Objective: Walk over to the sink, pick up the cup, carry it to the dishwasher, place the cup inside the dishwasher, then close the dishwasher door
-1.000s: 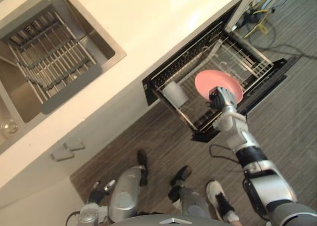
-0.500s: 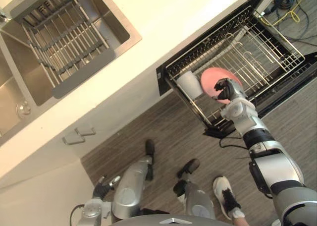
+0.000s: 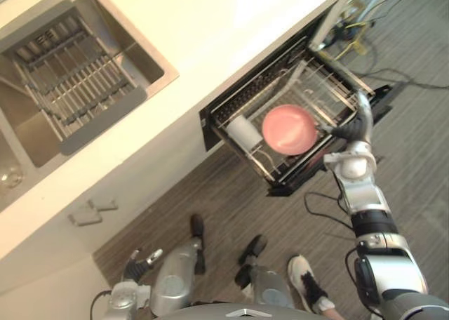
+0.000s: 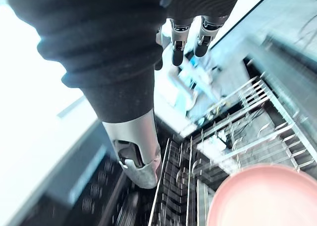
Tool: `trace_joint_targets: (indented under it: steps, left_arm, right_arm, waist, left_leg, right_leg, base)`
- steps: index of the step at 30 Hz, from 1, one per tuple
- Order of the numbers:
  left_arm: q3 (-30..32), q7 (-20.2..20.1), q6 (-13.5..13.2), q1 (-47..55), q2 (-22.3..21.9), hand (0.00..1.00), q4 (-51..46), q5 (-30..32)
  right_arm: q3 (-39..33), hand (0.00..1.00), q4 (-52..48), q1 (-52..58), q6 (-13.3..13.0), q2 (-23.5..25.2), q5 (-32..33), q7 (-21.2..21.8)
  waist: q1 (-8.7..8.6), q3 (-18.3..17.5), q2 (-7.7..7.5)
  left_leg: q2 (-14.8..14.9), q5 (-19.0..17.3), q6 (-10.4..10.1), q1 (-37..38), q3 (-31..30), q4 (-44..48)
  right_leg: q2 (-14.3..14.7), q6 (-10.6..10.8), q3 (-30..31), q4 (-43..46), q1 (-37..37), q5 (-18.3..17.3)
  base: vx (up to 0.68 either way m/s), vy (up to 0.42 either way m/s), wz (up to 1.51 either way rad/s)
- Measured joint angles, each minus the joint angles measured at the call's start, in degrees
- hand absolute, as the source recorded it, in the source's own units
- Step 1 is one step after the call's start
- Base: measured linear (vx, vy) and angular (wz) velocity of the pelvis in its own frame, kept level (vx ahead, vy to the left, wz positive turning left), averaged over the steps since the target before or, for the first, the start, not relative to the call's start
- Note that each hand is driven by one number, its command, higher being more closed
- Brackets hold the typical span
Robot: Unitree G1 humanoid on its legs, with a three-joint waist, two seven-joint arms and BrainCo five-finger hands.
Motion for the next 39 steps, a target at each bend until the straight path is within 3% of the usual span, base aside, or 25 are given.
trace_joint_targets:
  steps: [2,3,8,11,14,21,24,27,31,34,39]
  left_arm:
    - [0.3,0.4,-0.3,0.7,-0.2,0.00,1.3,0.0]
    - [1.3,0.5,-0.5,1.0,-0.6,0.00,2.1,0.0]
    - [1.9,0.9,-0.4,3.0,-1.8,0.00,4.5,0.0]
    - [1.8,1.3,-0.4,3.3,-2.6,0.00,4.8,0.1]
    - [1.7,1.3,-0.5,3.3,-3.3,0.00,4.8,1.0]
    - [1.2,1.2,-0.5,3.8,-4.8,0.00,4.8,0.9]
    - [0.4,1.1,-0.5,3.8,-5.1,0.00,4.7,0.6]
    - [-0.4,0.8,-0.5,3.9,-5.3,0.00,4.7,-0.2]
    - [-0.5,0.7,-0.7,3.8,-5.5,0.00,4.4,-0.3]
    - [-0.7,0.6,-1.6,3.8,-6.1,0.00,4.2,-0.6]
    - [-2.7,-0.1,-1.8,4.1,-6.6,0.00,4.3,-0.6]
  right_arm:
    - [-6.3,0.00,0.6,4.1,-0.7,0.4,9.0,-1.1]
    - [-9.5,1.00,1.7,5.7,-1.3,0.8,14.7,-1.3]
    - [-16.6,1.00,9.4,11.8,-1.4,2.7,37.4,1.0]
    - [-17.1,1.00,10.5,14.5,2.2,5.8,42.9,5.8]
    - [-16.0,1.00,14.5,14.5,3.7,7.4,46.0,12.4]
    - [-12.7,1.00,16.8,7.0,2.8,8.1,46.7,19.8]
    - [-11.2,1.00,19.3,1.2,2.4,7.6,46.4,20.3]
    - [-9.3,1.00,23.3,-0.4,2.2,3.6,45.8,20.3]
    - [-8.1,1.00,26.7,-3.7,2.3,0.7,44.5,20.2]
    - [-6.3,1.00,30.1,-8.0,3.0,-0.7,43.2,19.7]
    - [-3.4,1.00,32.3,-15.9,3.5,-3.2,40.4,19.4]
  waist:
    - [-0.54,-2.2,-0.06]
    - [-0.69,-2.6,0.00]
    - [-2.92,-4.8,1.57]
    - [-3.35,-5.3,2.89]
    - [-3.16,-5.8,4.30]
    - [-1.75,-4.5,7.08]
    - [-0.90,-3.1,8.21]
    - [0.33,-2.1,8.90]
    - [0.76,-1.6,9.40]
    - [1.52,-1.1,10.55]
    - [4.22,0.3,13.84]
  left_leg:
    - [-0.1,-0.1,-0.1,0.7,0.4,0.0]
    - [0.1,-0.3,-0.4,1.6,1.1,0.0]
    - [0.5,-1.1,-0.8,3.0,1.4,0.1]
    - [0.9,-1.3,-0.9,2.4,2.0,0.1]
    - [1.0,-1.3,-0.8,1.3,2.0,0.0]
    - [0.2,-0.9,-1.2,-0.7,0.7,0.4]
    - [-0.5,0.2,-0.1,-1.6,-1.1,0.4]
    - [-1.5,0.8,-0.2,-2.7,-4.0,0.4]
    - [-2.5,1.5,-0.3,-3.0,-7.8,0.5]
    - [-2.7,2.0,-0.7,-3.1,-11.3,0.4]
    - [-2.7,3.4,-1.0,-3.0,-15.8,-0.5]
  right_leg:
    - [-0.2,0.3,0.5,0.0,0.4,-0.2]
    - [-0.1,0.3,1.3,0.0,1.0,-0.2]
    - [0.1,0.1,1.7,-0.4,2.2,-1.0]
    - [0.4,0.1,1.7,-0.4,1.9,-1.0]
    - [0.4,0.1,1.6,-0.4,0.9,-1.0]
    - [-0.4,0.2,-0.6,-0.1,0.0,-0.8]
    - [-0.7,0.7,-2.6,0.0,0.0,-0.5]
    - [-1.2,1.1,-5.1,0.0,0.2,-0.7]
    - [-1.6,1.7,-7.7,0.1,1.5,-1.4]
    - [-1.7,1.7,-10.9,2.1,2.5,-3.5]
    - [-4.1,1.4,-15.1,11.3,1.8,-9.8]
  base:
    - [-0.04,0.029,-0.12]
    - [-0.06,0.022,-0.24]
    - [-0.08,0.019,-0.11]
    - [-0.10,0.016,-0.12]
    - [-0.05,0.019,0.06]
    - [0.05,0.039,0.20]
    - [0.10,0.045,0.33]
    - [0.10,0.042,0.37]
    - [0.05,0.030,0.36]
    - [-0.03,0.013,0.47]
    - [-0.08,0.015,0.48]
